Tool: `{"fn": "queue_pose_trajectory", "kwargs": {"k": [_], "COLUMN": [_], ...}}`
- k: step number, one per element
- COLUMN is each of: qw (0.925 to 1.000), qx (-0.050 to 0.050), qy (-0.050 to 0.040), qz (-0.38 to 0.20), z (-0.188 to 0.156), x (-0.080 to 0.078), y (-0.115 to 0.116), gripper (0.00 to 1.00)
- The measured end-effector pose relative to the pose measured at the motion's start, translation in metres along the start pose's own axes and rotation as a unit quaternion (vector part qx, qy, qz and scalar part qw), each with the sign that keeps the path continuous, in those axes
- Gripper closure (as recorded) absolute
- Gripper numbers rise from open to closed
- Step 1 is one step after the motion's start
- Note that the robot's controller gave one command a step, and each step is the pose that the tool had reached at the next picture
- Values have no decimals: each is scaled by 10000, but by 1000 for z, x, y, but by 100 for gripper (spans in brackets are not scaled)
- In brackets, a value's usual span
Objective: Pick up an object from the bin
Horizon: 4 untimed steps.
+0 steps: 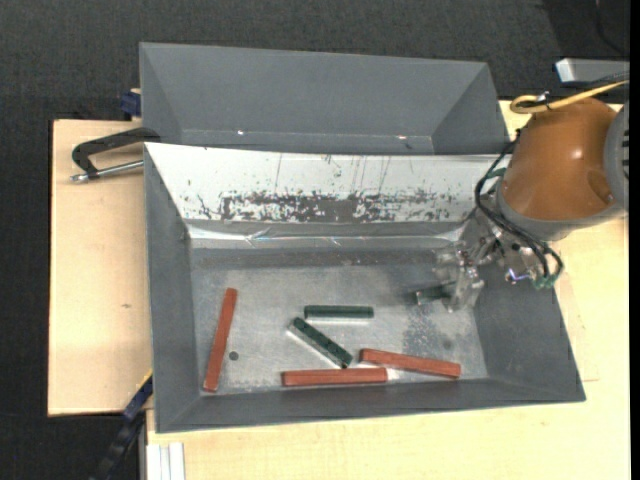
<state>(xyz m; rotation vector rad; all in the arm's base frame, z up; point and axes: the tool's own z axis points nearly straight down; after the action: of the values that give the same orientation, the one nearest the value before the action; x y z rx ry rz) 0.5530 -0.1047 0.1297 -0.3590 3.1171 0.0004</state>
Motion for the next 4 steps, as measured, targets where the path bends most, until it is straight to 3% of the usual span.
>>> {"fn": "queue_pose_trajectory", "kwargs": {"k": [1, 2, 3, 4], "qw": [10000, 9984, 9937, 9982], "qx": [10, 5, -3, 6], "qy": [-22, -11, -13, 3], "qz": [16, -561, -1124, -592], "z": [-2, -13, -3, 1], "x": [-6, -22, 2, -24], "y": [-1, 18, 9, 16], "gripper": [100, 100, 100, 100]}}
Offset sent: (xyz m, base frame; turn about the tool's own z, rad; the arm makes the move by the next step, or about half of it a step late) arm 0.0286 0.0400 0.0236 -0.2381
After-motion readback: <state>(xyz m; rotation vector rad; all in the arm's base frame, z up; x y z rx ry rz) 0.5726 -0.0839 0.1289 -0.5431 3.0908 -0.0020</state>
